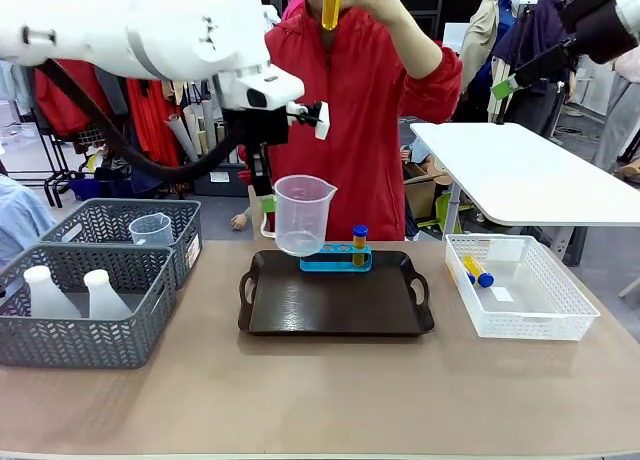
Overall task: Prepare the laboratory tools.
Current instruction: Pick up one Large Measuring Cup and place it on the Handle tray, then pick up one Small flask and place it on the Handle tray.
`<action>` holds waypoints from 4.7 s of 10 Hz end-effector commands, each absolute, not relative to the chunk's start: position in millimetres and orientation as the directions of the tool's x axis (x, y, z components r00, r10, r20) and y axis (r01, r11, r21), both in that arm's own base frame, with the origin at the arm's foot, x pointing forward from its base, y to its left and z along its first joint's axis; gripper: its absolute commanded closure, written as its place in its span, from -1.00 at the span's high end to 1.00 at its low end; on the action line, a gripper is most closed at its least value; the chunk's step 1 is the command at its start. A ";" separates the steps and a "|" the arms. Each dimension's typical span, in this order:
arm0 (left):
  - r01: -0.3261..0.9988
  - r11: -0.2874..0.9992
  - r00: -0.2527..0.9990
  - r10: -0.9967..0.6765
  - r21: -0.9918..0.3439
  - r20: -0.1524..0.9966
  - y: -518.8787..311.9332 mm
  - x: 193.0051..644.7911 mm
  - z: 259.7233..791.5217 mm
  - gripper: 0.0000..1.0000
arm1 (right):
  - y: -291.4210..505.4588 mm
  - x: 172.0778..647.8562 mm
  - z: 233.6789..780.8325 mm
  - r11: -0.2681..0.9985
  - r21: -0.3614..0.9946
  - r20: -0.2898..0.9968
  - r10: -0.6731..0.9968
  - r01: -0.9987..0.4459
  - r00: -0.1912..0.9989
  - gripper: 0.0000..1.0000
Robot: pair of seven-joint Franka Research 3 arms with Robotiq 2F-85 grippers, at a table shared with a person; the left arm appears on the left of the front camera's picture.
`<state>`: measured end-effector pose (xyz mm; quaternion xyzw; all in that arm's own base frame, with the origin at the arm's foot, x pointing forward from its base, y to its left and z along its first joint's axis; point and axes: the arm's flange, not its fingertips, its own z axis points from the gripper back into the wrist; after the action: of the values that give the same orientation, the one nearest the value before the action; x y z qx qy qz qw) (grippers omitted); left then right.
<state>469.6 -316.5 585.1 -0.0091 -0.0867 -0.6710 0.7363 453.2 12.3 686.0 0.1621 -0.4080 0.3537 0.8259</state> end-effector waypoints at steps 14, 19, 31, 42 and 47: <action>0.985 -0.112 -0.136 -0.971 0.129 0.198 -415.4 540.3 459.4 -1.00 | 11.3 453.6 686.9 0.692 -0.013 0.796 0.444 -0.722 0.412 1.00; 0.985 -0.143 -0.158 -0.972 0.096 0.176 -438.1 560.3 407.0 -1.00 | 11.3 453.6 686.9 0.692 -0.013 0.796 0.444 -0.722 0.412 1.00; 0.993 -0.095 -0.105 -0.978 0.065 0.182 -422.8 563.2 423.9 1.00 | 11.3 453.6 686.9 0.692 -0.013 0.796 0.444 -0.722 0.412 1.00; 0.997 -0.045 -0.053 -0.986 0.059 0.158 -409.0 556.2 455.5 1.00 | 11.3 453.6 686.9 0.692 -0.013 0.796 0.444 -0.722 0.412 1.00; 0.949 0.294 0.271 -0.945 0.111 0.183 -326.9 511.9 537.8 1.00 | 11.3 453.6 686.9 0.692 -0.013 0.796 0.444 -0.722 0.412 1.00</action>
<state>533.6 -349.3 538.2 -0.0188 -0.1020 -0.6284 0.7709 453.3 12.1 685.8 0.1621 -0.4076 0.3536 0.8262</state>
